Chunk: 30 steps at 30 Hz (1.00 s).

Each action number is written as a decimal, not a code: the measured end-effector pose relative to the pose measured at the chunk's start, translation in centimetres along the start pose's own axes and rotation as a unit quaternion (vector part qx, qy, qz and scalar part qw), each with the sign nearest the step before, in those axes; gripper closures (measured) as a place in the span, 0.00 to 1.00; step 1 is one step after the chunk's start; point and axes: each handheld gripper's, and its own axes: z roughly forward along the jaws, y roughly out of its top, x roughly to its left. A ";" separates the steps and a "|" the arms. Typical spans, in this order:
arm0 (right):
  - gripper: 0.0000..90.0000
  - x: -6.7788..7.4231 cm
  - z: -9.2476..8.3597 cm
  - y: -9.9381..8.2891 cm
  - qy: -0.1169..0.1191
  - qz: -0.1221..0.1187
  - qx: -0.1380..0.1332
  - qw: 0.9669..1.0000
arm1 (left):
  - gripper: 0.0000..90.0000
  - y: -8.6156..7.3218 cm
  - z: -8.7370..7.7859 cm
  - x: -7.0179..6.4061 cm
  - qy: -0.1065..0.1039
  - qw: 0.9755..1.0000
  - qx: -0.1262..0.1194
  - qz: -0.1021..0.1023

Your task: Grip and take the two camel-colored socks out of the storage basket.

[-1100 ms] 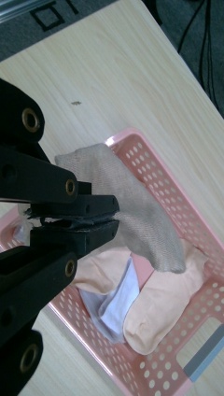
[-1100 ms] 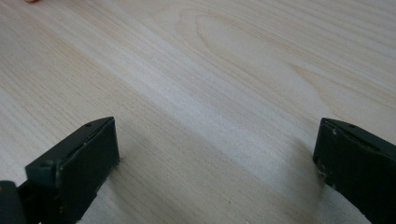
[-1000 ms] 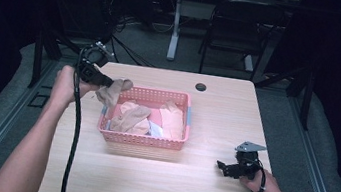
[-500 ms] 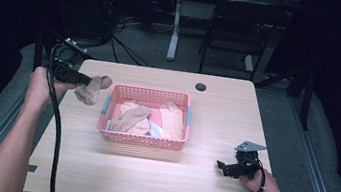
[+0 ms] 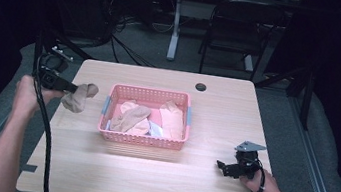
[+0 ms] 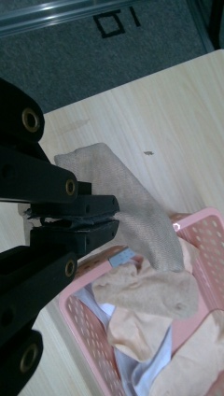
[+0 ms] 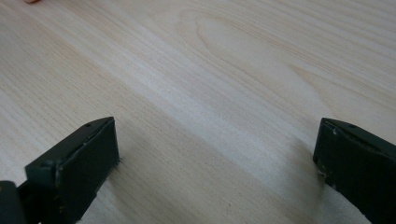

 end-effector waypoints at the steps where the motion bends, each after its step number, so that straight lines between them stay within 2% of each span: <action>1: 0.00 0.0 0.0 0.0 0.000 0.000 0.000 1.000 | 0.96 -0.2 0.2 0.1 0.001 1.000 0.004 -0.001; 13: 0.00 0.0 0.0 0.0 0.000 0.000 0.000 1.000 | 0.96 -2.9 3.7 1.7 0.024 0.998 0.044 -0.033; 22: 0.00 0.0 0.0 0.0 -0.001 0.000 0.000 1.000 | 0.96 -4.2 6.4 1.7 0.028 0.997 0.052 -0.039; 30: 0.00 0.1 0.0 0.0 0.000 0.003 -0.004 1.000 | 0.96 -5.8 10.2 1.7 0.023 0.996 0.067 -0.051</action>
